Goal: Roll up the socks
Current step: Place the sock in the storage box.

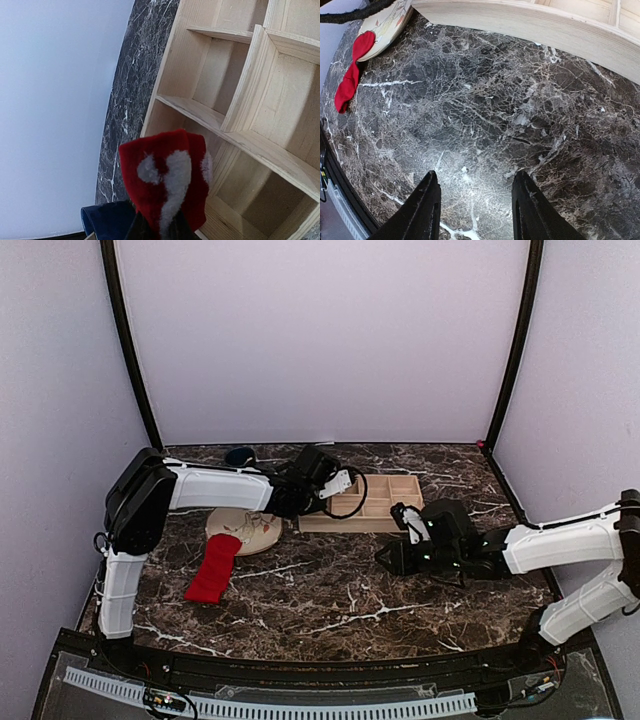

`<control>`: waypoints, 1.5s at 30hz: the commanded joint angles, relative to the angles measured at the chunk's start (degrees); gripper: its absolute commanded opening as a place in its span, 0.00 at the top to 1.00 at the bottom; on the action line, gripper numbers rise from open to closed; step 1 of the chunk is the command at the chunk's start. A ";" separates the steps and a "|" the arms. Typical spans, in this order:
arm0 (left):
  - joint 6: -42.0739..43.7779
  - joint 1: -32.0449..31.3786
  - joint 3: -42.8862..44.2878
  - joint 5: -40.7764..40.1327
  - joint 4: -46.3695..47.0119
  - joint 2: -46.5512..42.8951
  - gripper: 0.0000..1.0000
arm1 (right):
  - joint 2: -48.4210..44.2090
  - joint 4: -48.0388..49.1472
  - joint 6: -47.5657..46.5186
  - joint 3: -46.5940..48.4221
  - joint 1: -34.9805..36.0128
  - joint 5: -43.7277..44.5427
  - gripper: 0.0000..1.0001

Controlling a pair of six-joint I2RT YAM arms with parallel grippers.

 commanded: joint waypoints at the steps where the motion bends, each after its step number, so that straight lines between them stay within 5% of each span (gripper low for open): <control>1: -0.66 0.14 0.78 1.18 -1.95 -0.29 1.00 | 0.85 0.52 -0.61 2.04 -0.62 -0.40 0.55; 26: -12.17 -0.61 13.86 10.17 -26.27 6.25 1.00 | 0.50 0.03 -1.31 1.80 -2.56 -1.48 0.54; 45: -15.74 0.39 21.02 16.33 -35.77 10.47 1.00 | -0.07 0.05 -1.06 1.62 -3.01 -2.07 0.53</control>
